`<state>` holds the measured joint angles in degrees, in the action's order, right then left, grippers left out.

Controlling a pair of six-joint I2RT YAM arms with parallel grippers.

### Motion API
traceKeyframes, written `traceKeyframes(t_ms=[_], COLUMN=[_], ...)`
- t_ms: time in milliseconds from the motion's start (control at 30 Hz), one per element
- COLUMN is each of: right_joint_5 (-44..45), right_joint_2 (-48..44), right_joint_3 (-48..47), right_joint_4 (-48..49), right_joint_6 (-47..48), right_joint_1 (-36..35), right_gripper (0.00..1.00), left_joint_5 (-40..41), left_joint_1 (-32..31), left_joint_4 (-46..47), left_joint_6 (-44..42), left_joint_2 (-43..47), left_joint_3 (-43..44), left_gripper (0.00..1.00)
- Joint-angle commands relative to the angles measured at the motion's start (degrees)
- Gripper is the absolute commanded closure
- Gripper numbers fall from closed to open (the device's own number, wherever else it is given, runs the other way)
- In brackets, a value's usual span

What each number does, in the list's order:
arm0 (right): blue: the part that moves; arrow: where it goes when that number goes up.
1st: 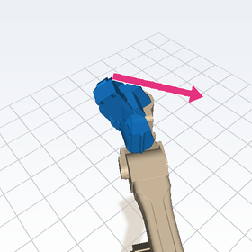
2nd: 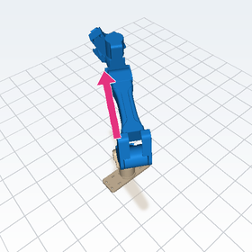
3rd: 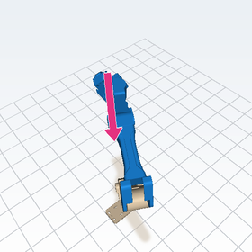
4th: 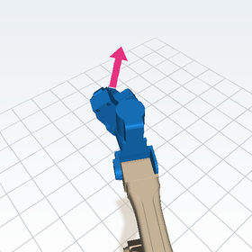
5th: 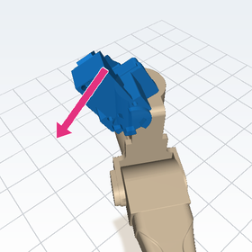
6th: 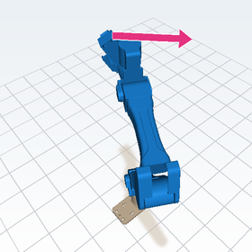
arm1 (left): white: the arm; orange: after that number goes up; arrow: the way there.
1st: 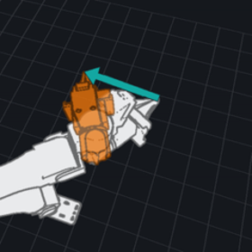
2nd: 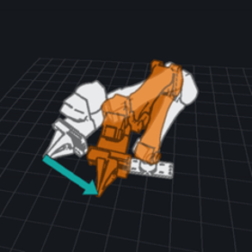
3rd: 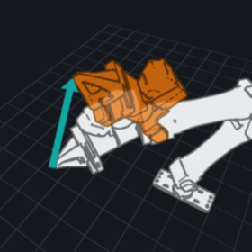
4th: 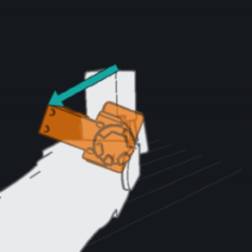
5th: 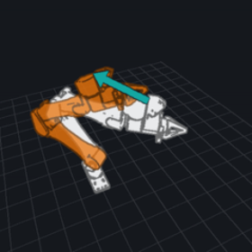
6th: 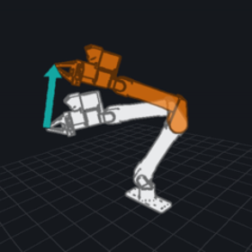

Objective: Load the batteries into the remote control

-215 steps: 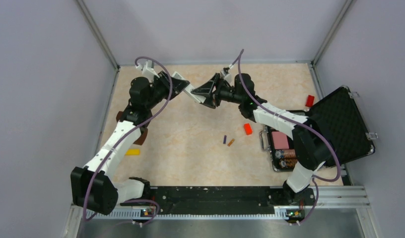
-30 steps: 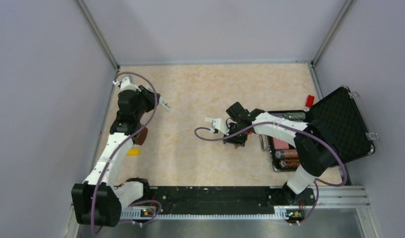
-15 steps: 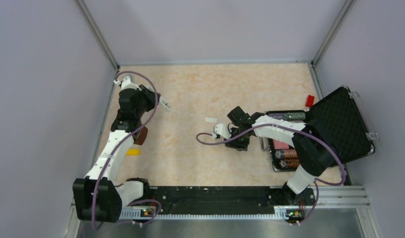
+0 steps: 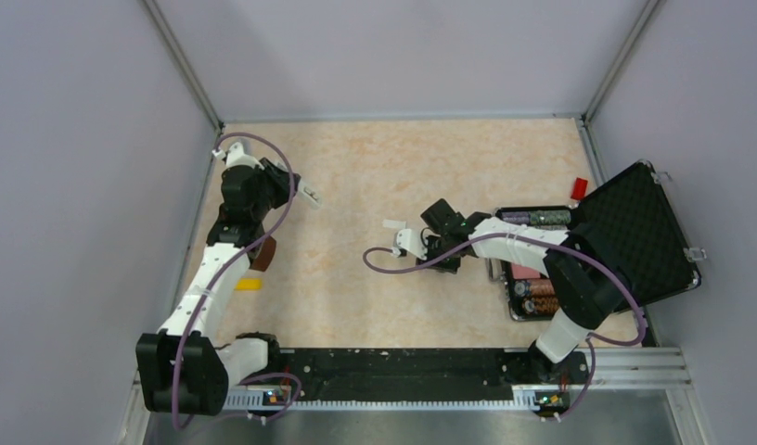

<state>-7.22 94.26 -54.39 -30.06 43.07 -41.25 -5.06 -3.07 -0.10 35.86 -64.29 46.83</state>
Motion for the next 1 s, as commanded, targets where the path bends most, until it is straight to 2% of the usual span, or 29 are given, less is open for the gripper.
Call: traceKeyframes(t_ms=[0,167,367,533,633,733,967], right_joint_5=[1.62,0.93,0.19,0.73,0.97,3.16,3.01], right_joint_2=[2.19,0.70,-3.78,-8.88,-12.63,-16.07,-19.39], right_joint_3=[0.24,-0.99,-1.38,-2.28,-3.99,-6.78,-15.58], right_joint_4=[1.77,3.04,6.70,10.09,12.96,16.54,21.12], right_joint_6=[-1.17,-4.38,-8.32,-13.78,-19.80,-30.25,-46.93], right_joint_1=[-0.49,-0.60,-0.58,-0.50,-0.40,-0.25,-0.23], right_gripper=[0.78,0.99,1.00,1.00,1.00,1.00,1.00], left_joint_5=[-0.46,-0.86,-1.28,-5.05,-11.11,-18.43,-42.82], left_joint_1=[0.39,0.48,0.52,0.53,0.58,0.61,0.52], left_joint_4=[3.53,3.60,3.74,5.92,9.36,11.51,18.49], left_joint_6=[-0.04,-0.48,-1.05,-1.31,-1.21,-0.63,2.23], left_joint_2=[1.21,2.25,3.99,5.28,6.21,6.21,2.27], left_joint_3=[1.22,0.77,0.15,-1.07,-2.25,-1.40,6.04], left_gripper=[1.00,1.00,1.00,1.00,1.00,1.00,1.00])
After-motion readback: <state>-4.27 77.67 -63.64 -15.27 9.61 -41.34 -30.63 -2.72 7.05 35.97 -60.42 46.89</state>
